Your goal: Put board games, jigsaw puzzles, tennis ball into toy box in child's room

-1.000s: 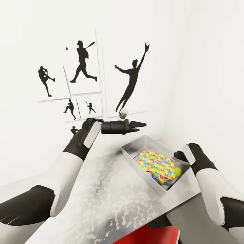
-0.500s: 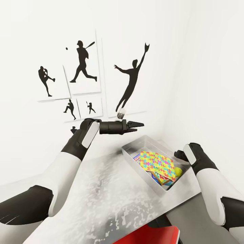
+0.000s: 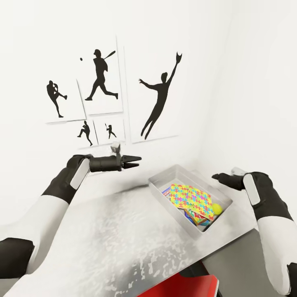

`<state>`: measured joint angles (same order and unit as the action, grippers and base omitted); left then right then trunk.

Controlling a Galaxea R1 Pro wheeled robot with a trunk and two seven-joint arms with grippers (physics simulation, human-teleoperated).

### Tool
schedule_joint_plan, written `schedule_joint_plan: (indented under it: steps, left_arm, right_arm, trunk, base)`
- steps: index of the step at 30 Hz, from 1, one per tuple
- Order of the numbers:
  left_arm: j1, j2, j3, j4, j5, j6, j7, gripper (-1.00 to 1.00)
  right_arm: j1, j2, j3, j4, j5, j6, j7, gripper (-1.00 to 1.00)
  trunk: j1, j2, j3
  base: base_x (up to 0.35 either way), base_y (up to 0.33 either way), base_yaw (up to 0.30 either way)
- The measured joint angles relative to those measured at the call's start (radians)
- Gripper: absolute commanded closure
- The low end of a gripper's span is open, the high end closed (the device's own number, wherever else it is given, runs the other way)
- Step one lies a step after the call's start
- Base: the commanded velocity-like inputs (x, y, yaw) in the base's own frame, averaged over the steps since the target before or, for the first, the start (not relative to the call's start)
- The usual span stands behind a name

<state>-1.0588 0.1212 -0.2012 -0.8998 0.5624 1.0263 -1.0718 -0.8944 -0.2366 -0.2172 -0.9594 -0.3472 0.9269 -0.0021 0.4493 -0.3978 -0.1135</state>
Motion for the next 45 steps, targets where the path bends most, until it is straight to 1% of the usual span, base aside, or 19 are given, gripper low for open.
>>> schedule_joint_plan:
  steps: [1,2,3,4,5,6,8,12,14,16,18,19,23,25,29,35,39,43,45]
  left_arm:
    - [0.005,0.015,0.0,-0.001,0.0,-0.001,-0.025,-1.0]
    - [0.015,0.046,0.0,-0.005,-0.001,-0.002,-0.075,-1.0]
    - [0.022,0.063,0.0,-0.008,-0.001,-0.003,-0.102,-1.0]
    - [0.038,0.095,0.0,-0.014,-0.003,-0.005,-0.153,-1.0]
    - [0.047,0.112,0.0,-0.018,-0.003,-0.006,-0.18,-1.0]
    - [0.068,0.143,0.001,-0.024,-0.005,-0.011,-0.228,-1.0]
    - [0.104,0.189,0.001,-0.032,-0.006,-0.023,-0.294,-1.0]
    - [0.177,0.252,0.002,-0.037,-0.006,-0.069,-0.38,-1.0]
    - [0.246,0.278,0.005,-0.038,-0.006,-0.132,-0.424,-1.0]
    - [0.294,0.289,0.015,-0.038,-0.006,-0.179,-0.45,-1.0]
    - [0.336,0.297,0.04,-0.038,-0.005,-0.211,-0.477,-1.0]
    - [0.355,0.301,0.066,-0.042,-0.005,-0.222,-0.496,-1.0]
    - [0.385,0.313,0.148,-0.054,-0.011,-0.233,-0.497,-1.0]
    - [0.392,0.318,0.173,-0.057,-0.013,-0.236,-0.497,-1.0]
    - [0.395,0.317,0.185,-0.058,-0.013,-0.237,-0.496,-1.0]
    - [0.397,0.31,0.188,-0.059,-0.012,-0.243,-0.496,-1.0]
    - [0.398,0.307,0.188,-0.059,-0.01,-0.245,-0.496,-1.0]
    - [0.398,0.297,0.187,-0.059,-0.011,-0.246,-0.496,-1.0]
    - [0.398,0.294,0.186,-0.059,-0.011,-0.246,-0.496,-1.0]
  right_arm:
    - [0.011,-0.001,-0.014,-0.023,-0.003,0.012,0.025,-1.0]
    - [0.035,-0.003,-0.047,-0.068,-0.009,0.039,0.075,-1.0]
    - [0.049,-0.003,-0.066,-0.092,-0.012,0.053,0.102,-1.0]
    - [0.078,-0.003,-0.105,-0.138,-0.011,0.075,0.159,-1.0]
    - [0.094,-0.002,-0.126,-0.161,-0.012,0.085,0.189,-1.0]
    - [0.126,-0.001,-0.165,-0.2,-0.011,0.097,0.246,-1.0]
    - [0.179,0.002,-0.218,-0.248,-0.01,0.109,0.333,-1.0]
    - [0.273,0.006,-0.285,-0.304,-0.01,0.113,0.471,-1.0]
    - [0.344,0.008,-0.328,-0.328,-0.006,0.108,0.57,-1.0]
    - [0.393,0.013,-0.361,-0.337,-0.005,0.102,0.639,-1.0]
    - [0.436,0.026,-0.391,-0.342,-0.007,0.083,0.705,-1.0]
    - [0.457,0.038,-0.408,-0.344,-0.005,0.062,0.741,-1.0]
    - [0.489,0.067,-0.442,-0.35,-0.004,0.0,0.808,-1.0]
    - [0.496,0.074,-0.45,-0.352,-0.004,-0.017,0.825,-1.0]
    - [0.5,0.079,-0.451,-0.354,-0.004,-0.029,0.834,-1.0]
    - [0.501,0.115,-0.453,-0.356,-0.004,-0.036,0.857,-1.0]
    - [0.501,0.125,-0.453,-0.355,-0.003,-0.037,0.897,-1.0]
    - [0.502,0.134,-0.453,-0.351,-0.002,-0.037,0.911,-1.0]
    - [0.503,0.147,-0.453,-0.353,-0.002,-0.037,0.914,-1.0]
  trunk:
    - [0.0,0.0,0.0]
    - [0.0,0.0,0.0]
    - [0.0,0.0,0.0]
    - [0.0,0.0,0.0]
    - [0.0,0.0,0.0]
    - [0.0,0.0,0.0]
    - [0.0,0.0,0.0]
    - [0.0,0.0,0.0]
    - [0.0,0.0,0.001]
    - [0.0,0.0,0.003]
    - [0.0,0.0,0.006]
    - [0.0,0.0,0.007]
    - [0.0,0.0,0.013]
    - [0.0,0.0,0.016]
    - [0.0,0.0,0.023]
    - [0.0,0.0,0.032]
    - [0.0,0.0,0.038]
    - [0.0,0.0,0.045]
    - [0.0,0.0,0.048]
  base:
    - [0.0,0.0,0.0]
    - [0.0,0.0,0.0]
    - [0.0,0.0,0.0]
    - [0.0,0.0,0.0]
    - [0.0,0.0,0.0]
    - [0.0,0.0,0.0]
    - [0.0,0.0,0.0]
    - [0.0,0.0,-0.001]
    - [0.0,0.0,-0.029]
    - [0.0,0.0,-0.053]
    - [0.0,0.0,-0.063]
    - [0.0,0.0,-0.067]
    - [0.0,0.0,-0.071]
    - [-0.003,0.0,-0.073]
    - [-0.043,0.0,-0.074]
    - [-0.017,0.0,-0.087]
    - [-0.002,0.0,-0.109]
    - [-0.001,0.0,-0.117]
    - [0.0,0.0,-0.12]
